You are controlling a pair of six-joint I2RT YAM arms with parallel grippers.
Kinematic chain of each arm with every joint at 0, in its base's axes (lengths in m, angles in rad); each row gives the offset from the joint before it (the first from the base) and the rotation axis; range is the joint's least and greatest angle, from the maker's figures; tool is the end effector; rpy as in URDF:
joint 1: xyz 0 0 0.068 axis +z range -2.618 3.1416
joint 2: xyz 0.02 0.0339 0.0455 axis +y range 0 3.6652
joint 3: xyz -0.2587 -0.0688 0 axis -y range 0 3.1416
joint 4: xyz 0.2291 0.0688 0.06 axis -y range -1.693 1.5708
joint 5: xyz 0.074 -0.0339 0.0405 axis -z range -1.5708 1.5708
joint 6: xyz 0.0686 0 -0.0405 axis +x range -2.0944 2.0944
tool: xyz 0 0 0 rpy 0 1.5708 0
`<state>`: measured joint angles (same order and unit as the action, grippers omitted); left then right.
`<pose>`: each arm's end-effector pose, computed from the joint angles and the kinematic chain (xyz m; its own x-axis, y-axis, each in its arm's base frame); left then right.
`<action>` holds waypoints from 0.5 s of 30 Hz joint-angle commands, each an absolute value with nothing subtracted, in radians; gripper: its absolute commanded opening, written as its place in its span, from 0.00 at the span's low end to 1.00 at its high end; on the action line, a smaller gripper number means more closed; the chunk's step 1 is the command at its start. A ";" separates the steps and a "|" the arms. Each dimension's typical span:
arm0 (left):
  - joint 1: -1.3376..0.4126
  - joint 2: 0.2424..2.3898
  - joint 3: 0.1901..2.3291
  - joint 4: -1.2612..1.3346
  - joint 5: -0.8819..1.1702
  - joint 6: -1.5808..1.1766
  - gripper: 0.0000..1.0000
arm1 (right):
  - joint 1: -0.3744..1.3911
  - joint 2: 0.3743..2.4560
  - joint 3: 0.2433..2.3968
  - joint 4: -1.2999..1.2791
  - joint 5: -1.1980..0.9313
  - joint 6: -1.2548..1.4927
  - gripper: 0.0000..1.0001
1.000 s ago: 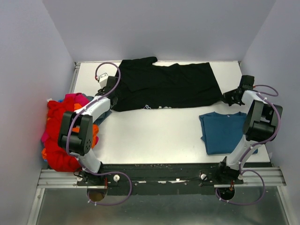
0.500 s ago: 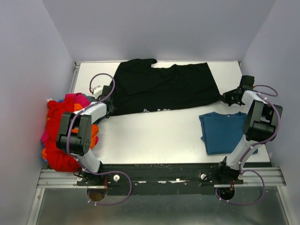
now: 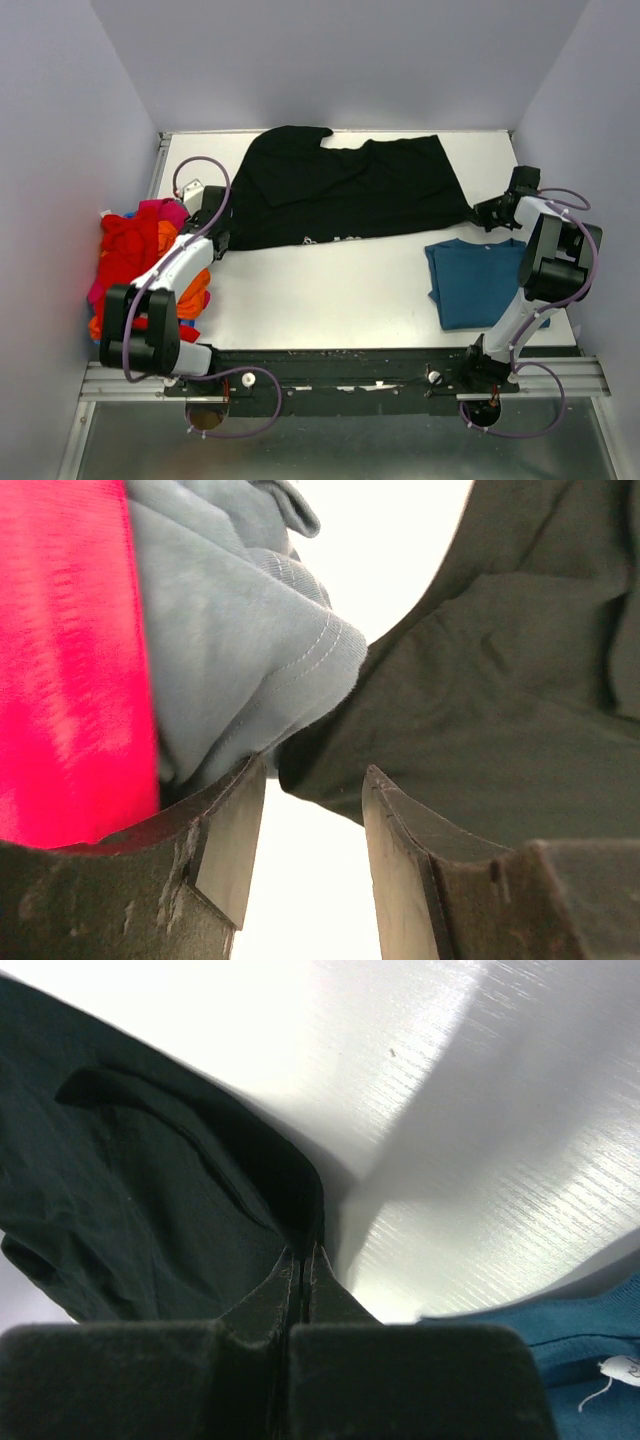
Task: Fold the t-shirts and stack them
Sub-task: Fold the flattened tshirt in 1/3 of the way
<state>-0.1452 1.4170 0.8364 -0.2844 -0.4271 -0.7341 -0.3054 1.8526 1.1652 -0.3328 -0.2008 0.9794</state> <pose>0.2944 -0.0143 0.1898 -0.4692 -0.5476 -0.6928 -0.6041 0.7713 -0.2005 0.3675 -0.1015 0.1426 -0.2912 0.9447 -0.1506 0.7835 0.3258 0.5291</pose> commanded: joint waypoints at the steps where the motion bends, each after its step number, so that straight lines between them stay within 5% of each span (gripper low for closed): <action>1: -0.149 1.272 0.793 -0.296 -0.404 -0.817 0.56 | -0.318 1.815 1.147 -0.330 -0.213 0.980 0.01; 9: -0.227 1.190 0.623 -0.223 -0.387 -1.129 0.52 | -0.316 1.822 1.147 -0.324 -0.225 0.983 0.01; 15: -0.288 1.299 0.598 -0.100 -0.414 -1.235 0.59 | -0.316 1.836 1.149 -0.313 -0.239 0.986 0.01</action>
